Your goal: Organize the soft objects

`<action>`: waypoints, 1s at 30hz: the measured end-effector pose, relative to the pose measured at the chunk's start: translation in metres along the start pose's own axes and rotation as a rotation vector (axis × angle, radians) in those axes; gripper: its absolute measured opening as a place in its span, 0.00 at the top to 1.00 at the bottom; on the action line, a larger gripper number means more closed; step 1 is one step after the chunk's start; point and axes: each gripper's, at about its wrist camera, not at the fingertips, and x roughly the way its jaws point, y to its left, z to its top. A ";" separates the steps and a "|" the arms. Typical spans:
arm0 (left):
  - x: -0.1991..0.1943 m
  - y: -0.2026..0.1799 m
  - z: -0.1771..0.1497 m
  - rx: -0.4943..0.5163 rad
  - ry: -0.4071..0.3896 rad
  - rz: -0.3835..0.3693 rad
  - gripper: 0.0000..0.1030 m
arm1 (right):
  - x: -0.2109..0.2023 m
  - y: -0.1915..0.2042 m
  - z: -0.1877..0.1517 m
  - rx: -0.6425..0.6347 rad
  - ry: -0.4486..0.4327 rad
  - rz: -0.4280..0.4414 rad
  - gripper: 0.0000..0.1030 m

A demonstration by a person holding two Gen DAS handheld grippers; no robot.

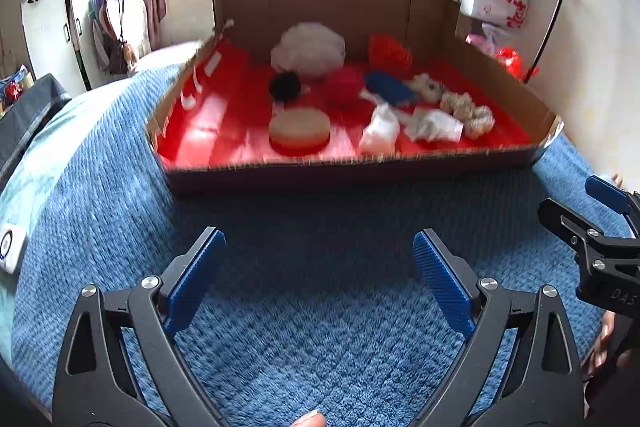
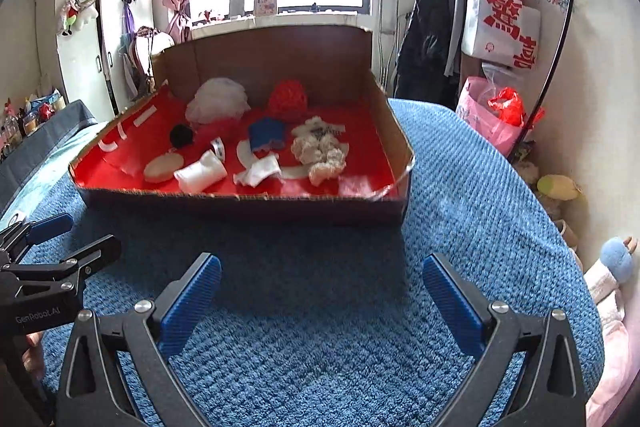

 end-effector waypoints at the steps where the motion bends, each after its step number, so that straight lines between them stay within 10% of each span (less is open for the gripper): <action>1: 0.003 -0.001 -0.003 0.000 0.012 0.006 0.07 | 0.004 0.000 -0.004 -0.001 0.019 -0.002 0.00; 30: 0.037 -0.007 -0.010 -0.002 0.122 0.059 0.00 | 0.042 0.000 -0.020 0.015 0.172 -0.030 0.00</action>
